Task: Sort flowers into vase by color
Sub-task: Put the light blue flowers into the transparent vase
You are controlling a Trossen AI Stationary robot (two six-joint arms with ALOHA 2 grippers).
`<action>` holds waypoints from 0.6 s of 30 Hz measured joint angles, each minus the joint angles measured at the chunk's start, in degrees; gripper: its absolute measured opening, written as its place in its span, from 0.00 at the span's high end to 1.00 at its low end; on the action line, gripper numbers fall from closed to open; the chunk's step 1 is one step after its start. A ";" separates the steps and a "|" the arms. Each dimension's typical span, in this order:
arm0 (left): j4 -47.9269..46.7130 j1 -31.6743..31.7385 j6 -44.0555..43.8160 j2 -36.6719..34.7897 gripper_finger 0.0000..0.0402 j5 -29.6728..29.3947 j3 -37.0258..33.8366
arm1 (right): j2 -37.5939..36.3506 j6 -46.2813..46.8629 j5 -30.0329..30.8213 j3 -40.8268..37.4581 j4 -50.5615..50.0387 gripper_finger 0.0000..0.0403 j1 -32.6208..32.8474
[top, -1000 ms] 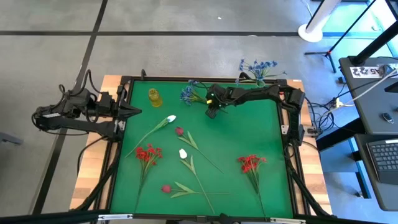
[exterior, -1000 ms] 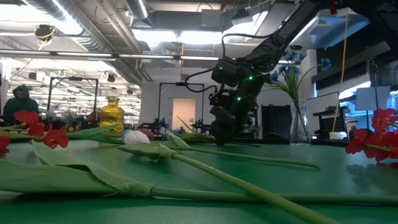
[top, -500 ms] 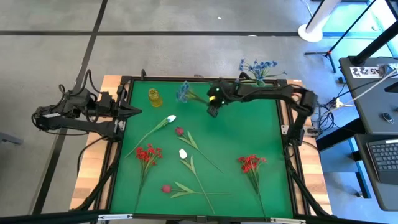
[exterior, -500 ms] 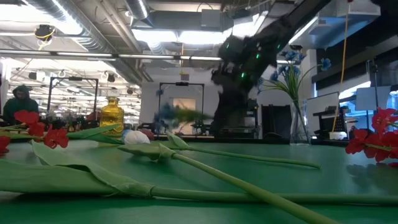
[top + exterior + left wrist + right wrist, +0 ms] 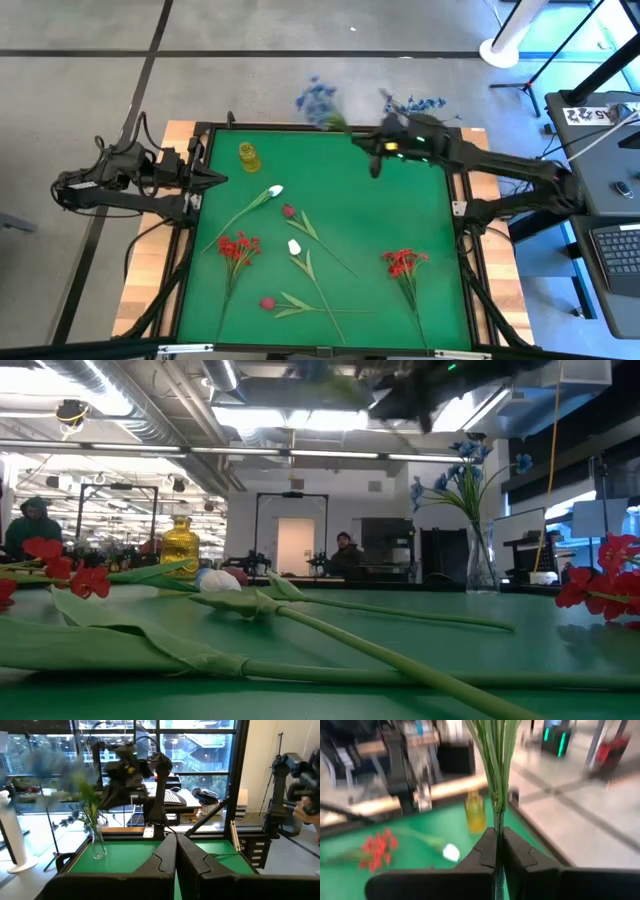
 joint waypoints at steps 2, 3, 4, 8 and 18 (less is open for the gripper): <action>0.00 0.01 0.00 -0.01 1.00 -0.01 0.00 | -5.07 -0.75 0.78 -5.50 6.42 0.98 0.11; 0.00 0.02 0.00 -0.01 1.00 0.00 -0.01 | -7.51 -0.70 1.47 -8.37 10.01 0.98 0.38; 0.00 0.00 0.00 0.01 1.00 0.01 0.00 | -9.64 -0.77 2.11 -11.24 13.68 0.98 0.40; 0.00 0.02 0.02 -0.01 1.00 -0.02 0.00 | -17.85 -2.44 7.33 -21.72 25.28 0.98 0.27; 0.00 0.01 0.00 -0.01 1.00 0.00 0.00 | -30.28 -11.91 26.21 -32.30 31.27 0.98 0.24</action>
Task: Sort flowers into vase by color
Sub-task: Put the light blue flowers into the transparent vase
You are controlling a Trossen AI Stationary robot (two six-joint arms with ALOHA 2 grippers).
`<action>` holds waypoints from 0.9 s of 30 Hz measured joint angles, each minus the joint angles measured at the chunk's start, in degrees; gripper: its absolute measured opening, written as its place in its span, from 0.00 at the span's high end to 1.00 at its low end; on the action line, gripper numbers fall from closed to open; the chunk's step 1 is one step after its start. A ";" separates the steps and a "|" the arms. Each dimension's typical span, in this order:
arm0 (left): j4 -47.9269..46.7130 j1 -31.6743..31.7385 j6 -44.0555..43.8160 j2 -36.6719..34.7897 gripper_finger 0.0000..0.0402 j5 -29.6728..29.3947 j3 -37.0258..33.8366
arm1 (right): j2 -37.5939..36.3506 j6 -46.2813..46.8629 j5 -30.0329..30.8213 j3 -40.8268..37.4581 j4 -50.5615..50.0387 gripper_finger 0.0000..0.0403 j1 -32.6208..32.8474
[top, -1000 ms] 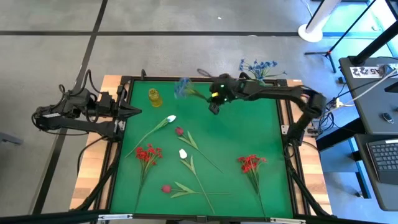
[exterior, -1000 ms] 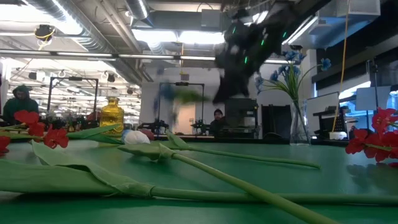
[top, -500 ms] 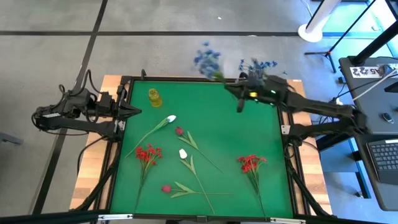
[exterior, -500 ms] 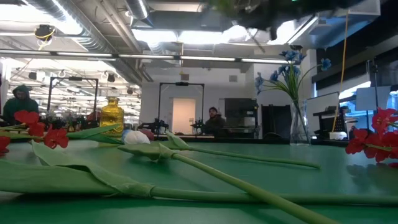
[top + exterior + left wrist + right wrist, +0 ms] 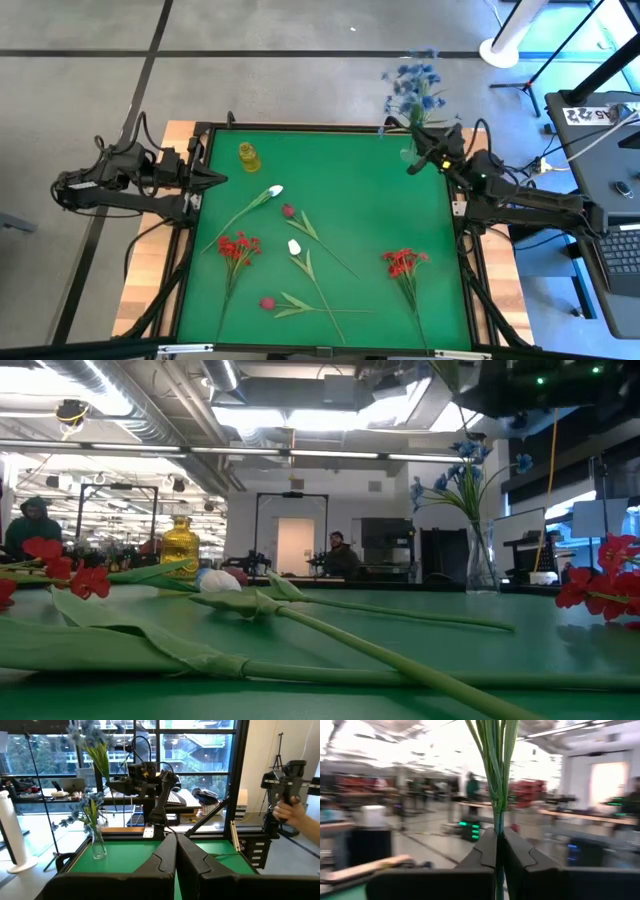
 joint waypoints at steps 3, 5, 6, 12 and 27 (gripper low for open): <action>0.00 -0.01 0.00 0.00 1.00 0.00 0.00 | -1.42 -3.46 6.76 -0.17 -2.61 0.98 0.00; 0.00 -0.01 0.01 0.00 1.00 0.02 0.00 | -1.57 -4.77 11.07 -0.19 -4.80 0.98 0.00; 0.00 0.01 0.00 0.00 1.00 0.00 0.00 | -1.55 -5.36 12.70 -0.19 -5.83 0.98 0.00; 0.00 0.00 0.00 0.01 1.00 0.00 0.00 | -1.51 -5.82 20.90 -0.27 -7.82 0.98 0.00; 0.00 0.00 0.00 0.01 1.00 0.01 0.00 | 0.30 3.78 10.79 -8.47 7.19 0.98 -14.25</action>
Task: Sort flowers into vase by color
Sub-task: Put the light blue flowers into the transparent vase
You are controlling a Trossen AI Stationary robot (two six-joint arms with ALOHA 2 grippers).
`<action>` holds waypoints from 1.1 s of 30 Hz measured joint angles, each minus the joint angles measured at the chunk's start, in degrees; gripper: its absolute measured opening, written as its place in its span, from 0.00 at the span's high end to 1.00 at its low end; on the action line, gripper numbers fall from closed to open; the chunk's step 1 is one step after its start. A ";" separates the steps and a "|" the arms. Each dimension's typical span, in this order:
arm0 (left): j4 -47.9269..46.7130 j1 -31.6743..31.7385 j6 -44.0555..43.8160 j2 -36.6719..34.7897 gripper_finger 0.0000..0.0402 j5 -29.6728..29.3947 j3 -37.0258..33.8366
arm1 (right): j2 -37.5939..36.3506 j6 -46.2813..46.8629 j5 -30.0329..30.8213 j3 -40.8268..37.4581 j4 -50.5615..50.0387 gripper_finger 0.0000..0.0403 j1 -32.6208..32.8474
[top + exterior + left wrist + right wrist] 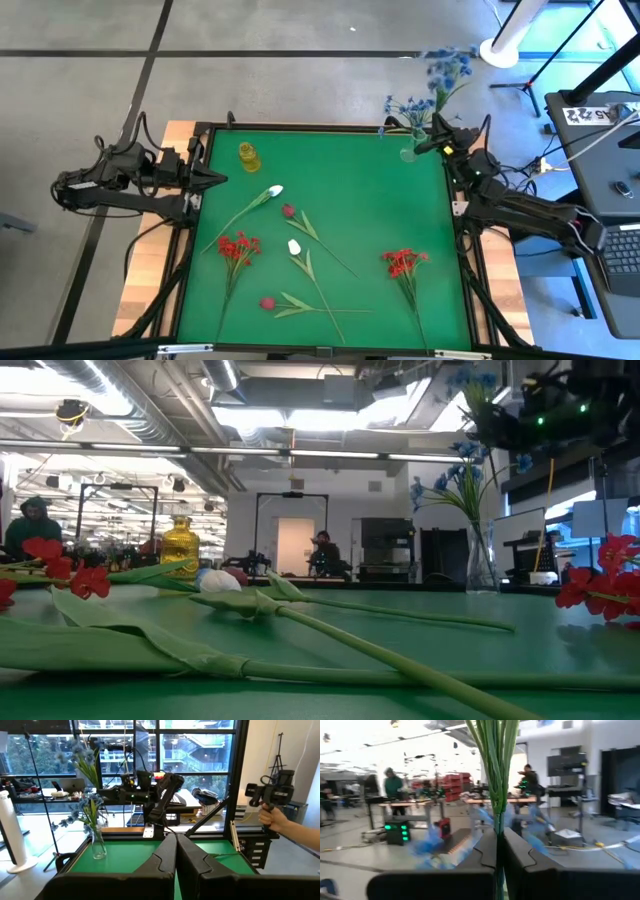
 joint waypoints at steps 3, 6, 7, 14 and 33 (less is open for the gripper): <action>0.00 -0.01 0.00 -0.01 1.00 0.01 -0.01 | 0.79 1.00 -2.18 -2.04 2.15 0.98 -2.97; 0.00 -0.01 0.00 0.00 1.00 0.01 0.00 | 1.99 1.06 -6.52 -3.13 6.80 0.98 -5.51; 0.00 0.00 0.00 -0.01 1.00 -0.01 -0.01 | 2.54 1.03 -7.68 -3.39 7.89 0.98 -6.28; 0.00 -0.01 0.00 -0.01 1.00 -0.01 0.00 | 8.52 1.45 -15.30 -3.41 10.77 0.98 -11.04; 0.02 -0.01 0.00 -0.01 1.00 -0.01 0.00 | 23.74 -3.26 -14.31 -3.41 23.44 0.98 -12.84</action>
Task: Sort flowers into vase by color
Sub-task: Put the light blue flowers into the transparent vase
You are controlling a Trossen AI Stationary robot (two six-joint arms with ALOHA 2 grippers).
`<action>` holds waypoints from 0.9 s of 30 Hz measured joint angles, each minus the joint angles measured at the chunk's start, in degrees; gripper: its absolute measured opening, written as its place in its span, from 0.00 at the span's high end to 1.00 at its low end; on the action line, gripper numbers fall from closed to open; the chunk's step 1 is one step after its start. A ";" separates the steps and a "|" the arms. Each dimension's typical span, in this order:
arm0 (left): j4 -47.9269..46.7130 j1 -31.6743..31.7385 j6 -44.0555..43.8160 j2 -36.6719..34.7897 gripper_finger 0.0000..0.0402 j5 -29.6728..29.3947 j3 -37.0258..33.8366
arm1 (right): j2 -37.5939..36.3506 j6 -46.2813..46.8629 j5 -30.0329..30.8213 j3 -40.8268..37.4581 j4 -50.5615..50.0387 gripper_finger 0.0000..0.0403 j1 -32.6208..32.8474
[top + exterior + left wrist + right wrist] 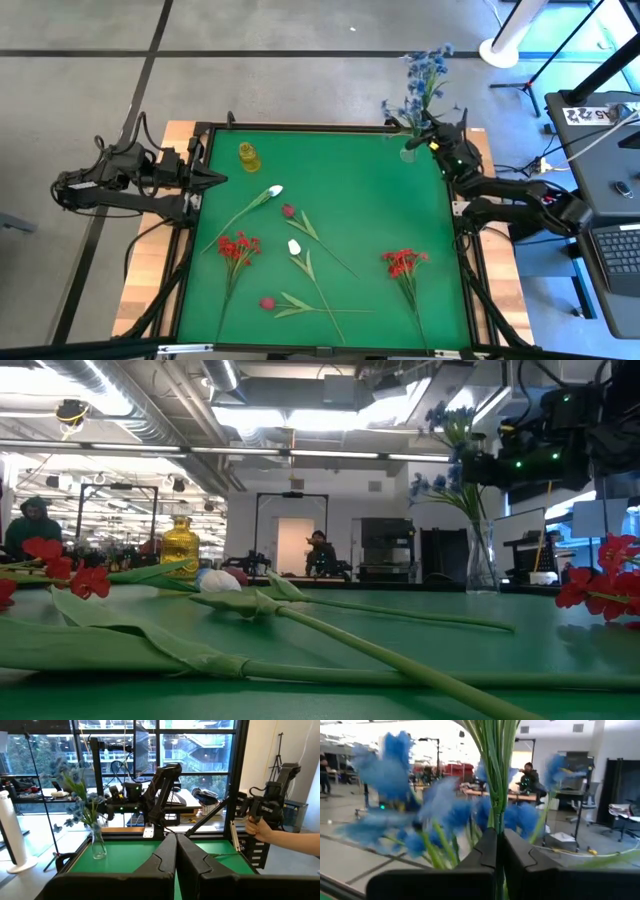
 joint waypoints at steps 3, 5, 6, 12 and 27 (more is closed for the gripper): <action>0.00 0.02 0.00 0.00 1.00 0.02 -0.02 | 1.45 0.42 -0.01 0.00 -0.10 0.97 -1.30; 0.00 0.02 0.00 0.00 1.00 0.00 -0.01 | 2.36 1.25 -0.20 0.00 -0.05 0.97 -2.00; -0.02 0.01 0.01 0.00 1.00 0.01 -0.01 | 2.78 1.61 -0.82 0.00 -0.11 0.98 -2.34; 0.00 0.00 0.00 0.00 1.00 0.01 0.00 | 3.88 3.39 -3.27 0.00 -1.23 0.96 -2.59; 0.00 0.00 0.00 0.00 1.00 0.00 0.00 | 3.85 10.75 -9.10 0.04 -9.32 0.80 -2.54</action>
